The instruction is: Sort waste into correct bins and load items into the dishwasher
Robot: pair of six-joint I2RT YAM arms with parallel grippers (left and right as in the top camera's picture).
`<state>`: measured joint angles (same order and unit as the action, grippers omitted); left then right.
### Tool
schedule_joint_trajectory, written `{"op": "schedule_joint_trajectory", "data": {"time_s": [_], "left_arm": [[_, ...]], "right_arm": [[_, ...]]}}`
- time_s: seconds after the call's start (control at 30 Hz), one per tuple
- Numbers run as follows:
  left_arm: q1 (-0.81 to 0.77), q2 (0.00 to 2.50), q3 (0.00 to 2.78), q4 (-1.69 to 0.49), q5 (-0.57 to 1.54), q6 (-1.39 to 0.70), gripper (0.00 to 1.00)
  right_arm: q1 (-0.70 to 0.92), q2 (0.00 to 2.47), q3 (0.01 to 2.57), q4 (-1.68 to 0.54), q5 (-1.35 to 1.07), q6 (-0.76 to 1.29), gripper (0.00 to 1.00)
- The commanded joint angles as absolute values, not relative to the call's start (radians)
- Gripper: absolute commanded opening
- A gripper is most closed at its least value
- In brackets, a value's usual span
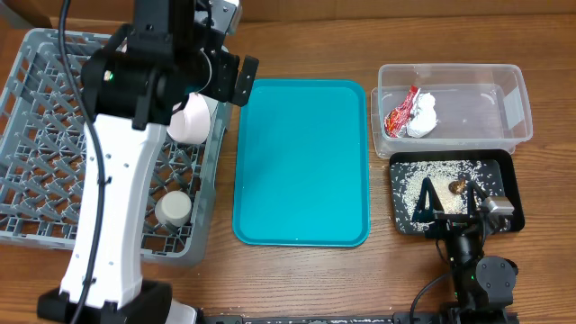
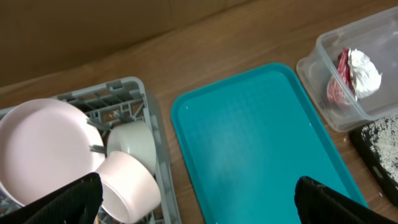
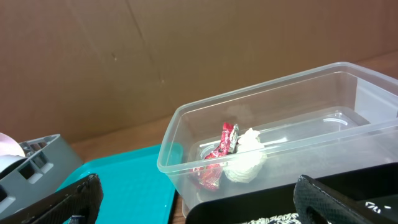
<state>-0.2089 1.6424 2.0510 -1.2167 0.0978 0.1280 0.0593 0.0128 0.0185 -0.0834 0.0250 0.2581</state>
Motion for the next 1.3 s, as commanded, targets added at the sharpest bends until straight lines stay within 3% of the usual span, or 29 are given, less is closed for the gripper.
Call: {"op": "schedule_joint_trajectory", "data": {"time_s": [0.0, 0.23, 0.7, 1.03, 1.27], "left_arm": [[-0.168, 1.526, 1.927, -1.134, 0.134, 0.145, 1.00], [-0.050, 1.209, 1.419, -0.778, 0.200, 0.154, 1.00], [0.060, 0.448, 0.537, -0.321, 0.212, 0.224, 1.00], [0.067, 0.083, 0.156, -0.117, 0.207, 0.259, 1.00], [0.067, 0.003, 0.031, -0.019, 0.200, 0.278, 1.00]], "right_arm": [[0.057, 0.003, 0.008, -0.080, 0.021, 0.262, 1.00], [0.057, 0.003, 0.008, -0.080, 0.021, 0.262, 1.00], [0.057, 0.003, 0.008, -0.080, 0.021, 0.262, 1.00], [0.057, 0.003, 0.008, -0.080, 0.021, 0.262, 1.00], [0.057, 0.003, 0.008, -0.080, 0.021, 0.262, 1.00]]}}
